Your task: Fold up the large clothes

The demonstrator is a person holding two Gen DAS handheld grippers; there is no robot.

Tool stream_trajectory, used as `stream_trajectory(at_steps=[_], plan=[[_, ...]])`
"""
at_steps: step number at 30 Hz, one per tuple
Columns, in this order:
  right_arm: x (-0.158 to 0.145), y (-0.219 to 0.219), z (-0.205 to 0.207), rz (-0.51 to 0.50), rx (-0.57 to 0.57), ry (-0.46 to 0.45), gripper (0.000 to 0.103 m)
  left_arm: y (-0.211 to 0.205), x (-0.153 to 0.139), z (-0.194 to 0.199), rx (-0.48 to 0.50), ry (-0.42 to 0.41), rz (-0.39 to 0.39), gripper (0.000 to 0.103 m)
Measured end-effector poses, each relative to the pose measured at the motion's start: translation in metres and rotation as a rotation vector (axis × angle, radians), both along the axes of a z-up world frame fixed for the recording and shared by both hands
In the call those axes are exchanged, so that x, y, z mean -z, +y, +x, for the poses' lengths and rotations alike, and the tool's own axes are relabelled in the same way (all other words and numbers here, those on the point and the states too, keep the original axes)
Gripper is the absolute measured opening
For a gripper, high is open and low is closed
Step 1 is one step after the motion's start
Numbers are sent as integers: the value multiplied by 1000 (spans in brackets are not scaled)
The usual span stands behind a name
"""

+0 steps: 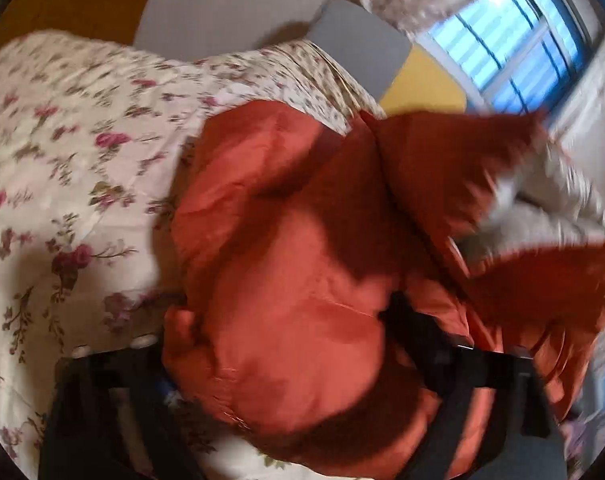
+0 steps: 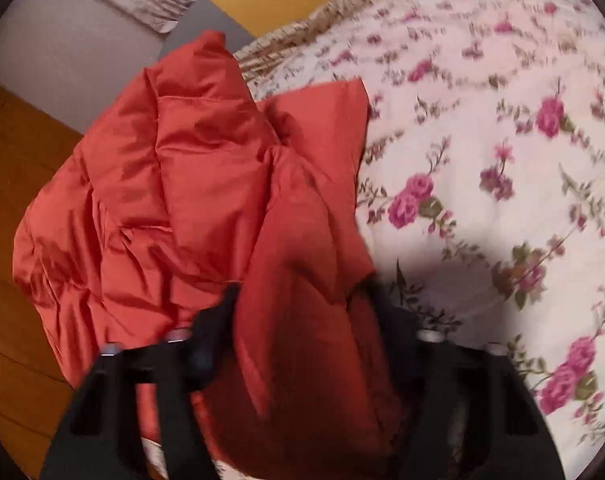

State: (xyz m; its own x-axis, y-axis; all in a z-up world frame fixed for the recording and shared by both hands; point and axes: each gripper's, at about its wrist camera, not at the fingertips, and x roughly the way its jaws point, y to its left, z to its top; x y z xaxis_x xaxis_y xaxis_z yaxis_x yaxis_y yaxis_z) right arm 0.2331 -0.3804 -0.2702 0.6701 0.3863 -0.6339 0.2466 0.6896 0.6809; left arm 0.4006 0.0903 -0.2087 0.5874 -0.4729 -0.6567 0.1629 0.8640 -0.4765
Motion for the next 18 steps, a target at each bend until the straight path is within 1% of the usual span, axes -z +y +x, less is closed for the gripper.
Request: stream_trajectory(at_steps=[2,4,5,8,13,14,15,16,17,18], plan=[[-4,1,0,20,-24,7,31,-1,-5,-7,21,20,-22,52],[-11,2,-4,7,-62,7,26,1,-10,-18,41,23,-30,44],[-14,2,-6,0,-69,5,25,0,-13,-26,58,22,-21,43],[-23,-1,-23,2,-76,0,25,0,-15,-58,100,26,-2,42],[-28,-5,-62,-8,-103,0,25,8,-10,-110,117,50,-28,42],[-27,-5,-66,-19,-104,4,31,10,-7,-120,118,56,-28,43],[-26,-5,-72,-44,-95,11,35,10,-6,-128,115,56,-17,46],[-27,-5,-77,-80,-79,14,41,10,-6,-137,99,45,4,56],[-30,-4,-84,-132,-55,-1,42,11,-9,-147,75,24,31,63],[-35,-4,-90,-166,-30,-19,45,12,-12,-156,58,4,46,64]])
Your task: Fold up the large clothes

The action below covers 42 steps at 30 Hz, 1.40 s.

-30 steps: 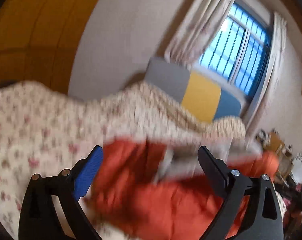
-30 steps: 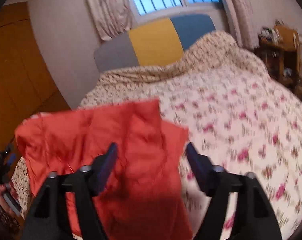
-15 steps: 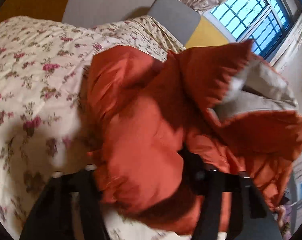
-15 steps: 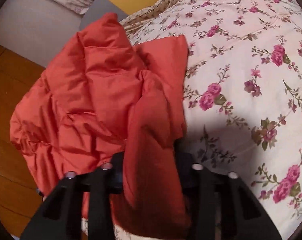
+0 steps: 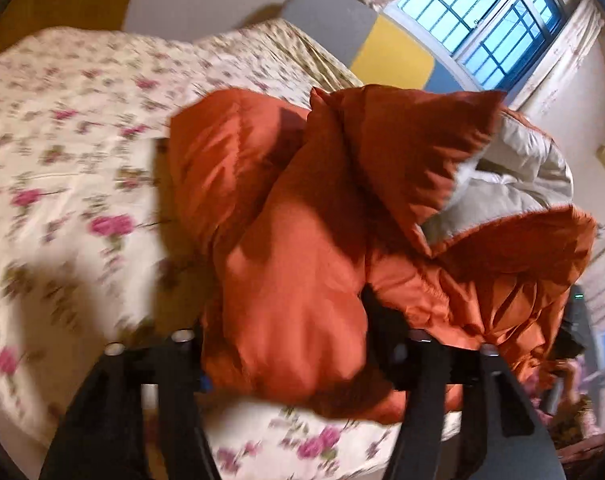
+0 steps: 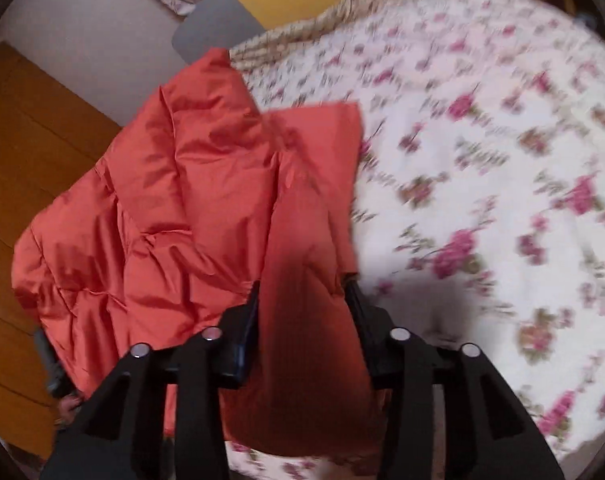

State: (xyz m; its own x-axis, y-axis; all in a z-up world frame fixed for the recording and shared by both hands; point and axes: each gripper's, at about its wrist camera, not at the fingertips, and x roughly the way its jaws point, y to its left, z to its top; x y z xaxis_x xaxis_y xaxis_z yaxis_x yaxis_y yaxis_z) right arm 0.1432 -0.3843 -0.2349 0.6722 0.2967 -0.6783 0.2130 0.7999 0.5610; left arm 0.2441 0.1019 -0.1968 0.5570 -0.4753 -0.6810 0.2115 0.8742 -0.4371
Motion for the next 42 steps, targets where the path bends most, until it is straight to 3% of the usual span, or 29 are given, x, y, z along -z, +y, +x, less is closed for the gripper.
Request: stream_trajectory(at_steps=[2,5,7,9,12,14,17,20,25,28,32,36,40,42], plan=[[-18,1,-16,-83,77,-69,54,2,-9,-16,-30,-60,27,69],[-55,15,-39,-239,117,-191,54,-8,-31,-56,-28,-200,119,69],[-71,35,-39,-272,28,-253,54,-31,-41,-69,76,-266,150,69],[-78,58,-25,-240,-103,-275,54,-64,-47,-73,191,-307,198,69],[-77,95,9,-213,-256,-257,54,-115,-49,-57,315,-305,193,69],[-72,118,26,-248,-319,-238,54,-137,-47,-33,343,-283,211,69],[-66,136,64,-330,-347,-227,54,-158,-42,16,324,-243,275,69],[-61,130,104,-393,-285,-215,55,-160,-40,70,247,-229,328,69],[-35,87,160,-359,-147,-187,57,-143,-30,124,117,-200,354,72],[-37,77,159,-338,-140,-200,59,-126,-28,129,96,-164,269,72],[-48,89,141,-391,-152,-221,62,-111,-17,124,88,-167,235,72],[-54,114,162,-484,-218,-214,63,-101,-11,102,22,-177,208,72],[-42,123,185,-487,-300,-207,64,-87,-1,88,-48,-215,171,72],[-29,117,193,-438,-319,-227,64,-87,0,89,-72,-226,150,72]])
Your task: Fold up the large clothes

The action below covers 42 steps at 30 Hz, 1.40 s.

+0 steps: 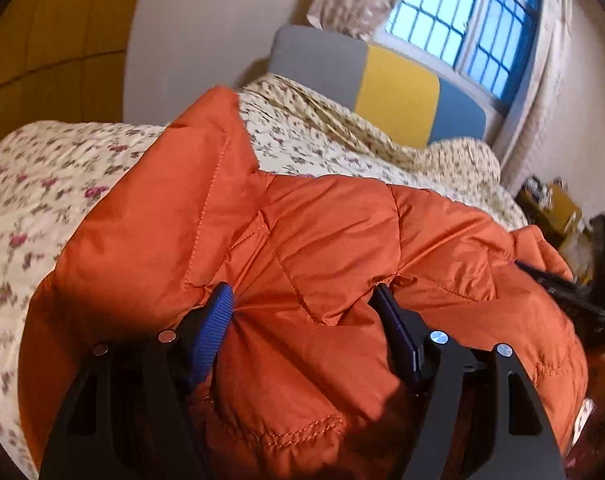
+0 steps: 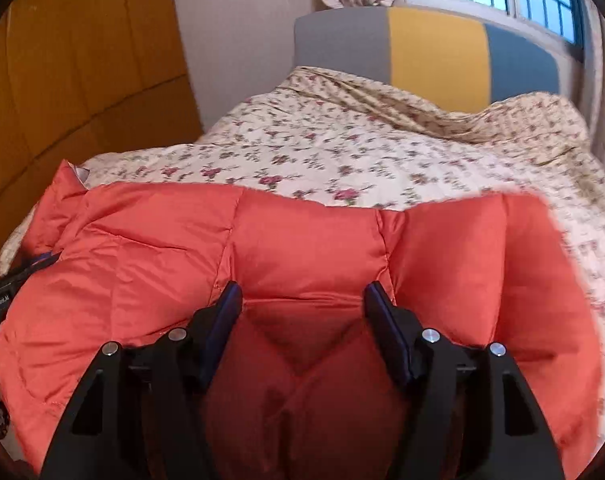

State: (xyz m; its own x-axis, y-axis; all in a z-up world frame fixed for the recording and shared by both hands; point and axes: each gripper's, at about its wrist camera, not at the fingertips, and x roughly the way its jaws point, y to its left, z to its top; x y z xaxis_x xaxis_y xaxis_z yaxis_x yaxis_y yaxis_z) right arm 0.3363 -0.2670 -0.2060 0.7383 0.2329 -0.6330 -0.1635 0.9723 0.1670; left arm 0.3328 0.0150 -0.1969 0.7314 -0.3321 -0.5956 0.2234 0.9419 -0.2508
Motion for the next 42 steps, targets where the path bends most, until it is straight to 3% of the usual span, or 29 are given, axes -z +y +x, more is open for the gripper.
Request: stream_trajectory(at_steps=[3,7,10,13,16,21,22,28,30,33,39,42], plan=[[5,-4,2,23,4,-3,65,-6,-3,2,-3,13,24,73],[-12,-7,-13,29,28,1,66,-11,-26,0,-49,78,27,83],[-41,-27,-35,99,91,-72,66,-10,-59,-7,-83,-29,11,96],[-53,-45,-28,56,206,-41,66,-22,-82,10,-107,-108,116,97],[-44,-63,-6,-4,292,29,66,-31,-77,48,-102,-57,208,97],[-16,-65,28,-115,267,99,68,-20,-31,91,-138,31,350,97],[-8,-64,31,-120,259,97,70,-17,-22,95,-128,53,352,98],[19,-74,40,-26,267,101,72,34,8,112,-153,149,73,100],[22,-77,40,11,259,100,73,40,13,113,-155,160,30,100],[26,-80,42,45,269,84,74,35,17,113,-167,151,33,100],[24,-75,43,13,285,77,76,31,20,118,-175,166,57,100],[25,-72,43,-7,291,77,76,24,9,111,-207,165,120,100]])
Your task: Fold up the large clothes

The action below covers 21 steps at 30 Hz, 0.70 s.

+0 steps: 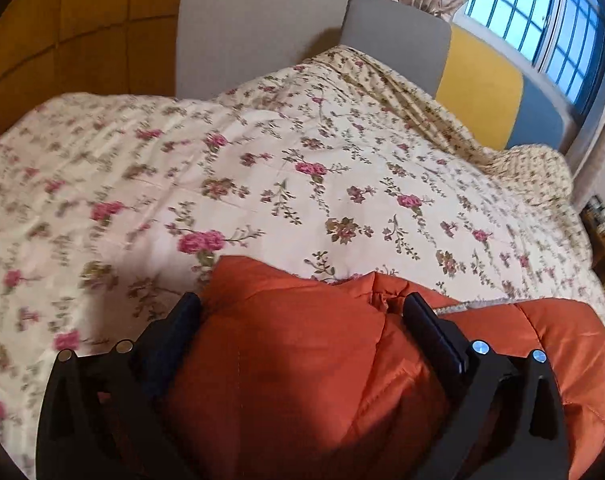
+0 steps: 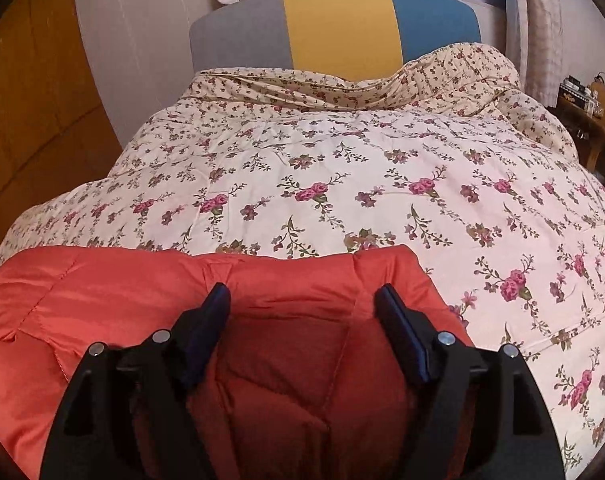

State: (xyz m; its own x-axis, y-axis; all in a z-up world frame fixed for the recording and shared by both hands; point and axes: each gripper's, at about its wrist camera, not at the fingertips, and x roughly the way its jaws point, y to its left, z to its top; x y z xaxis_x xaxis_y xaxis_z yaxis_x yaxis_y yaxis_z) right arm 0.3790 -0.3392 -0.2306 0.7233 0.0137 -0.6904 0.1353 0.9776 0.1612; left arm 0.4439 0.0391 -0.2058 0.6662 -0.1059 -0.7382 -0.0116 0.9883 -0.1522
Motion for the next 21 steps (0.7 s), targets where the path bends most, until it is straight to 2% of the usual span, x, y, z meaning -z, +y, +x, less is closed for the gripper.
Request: stream_trajectory(at_steps=[1,2,5,6,8,11,13,16,18,21], plan=[[0,1,0,-5,2,1,76,-3,-11,-9,-9,-14,22,99],[0,1,0,-11,4,2,76,-5,-22,-21,-4,-49,8,99],[0,2,0,-19,5,5,76,-19,-55,-61,37,-178,-68,99],[-1,2,1,-21,5,10,76,-30,-67,-77,66,-226,-68,99],[-5,3,1,-34,8,26,76,-53,-79,-98,109,-274,-19,99],[-20,8,-9,-65,28,25,76,-84,-79,-108,203,-274,50,100],[-36,13,-25,-25,21,-19,76,-97,-75,-107,213,-260,105,100],[-62,35,-55,36,-40,-95,76,-105,-67,-105,221,-236,96,99],[-67,50,-61,43,-79,-105,76,-109,-57,-101,214,-213,115,100],[-58,76,-56,31,-132,-73,76,-116,-40,-95,213,-169,151,100]])
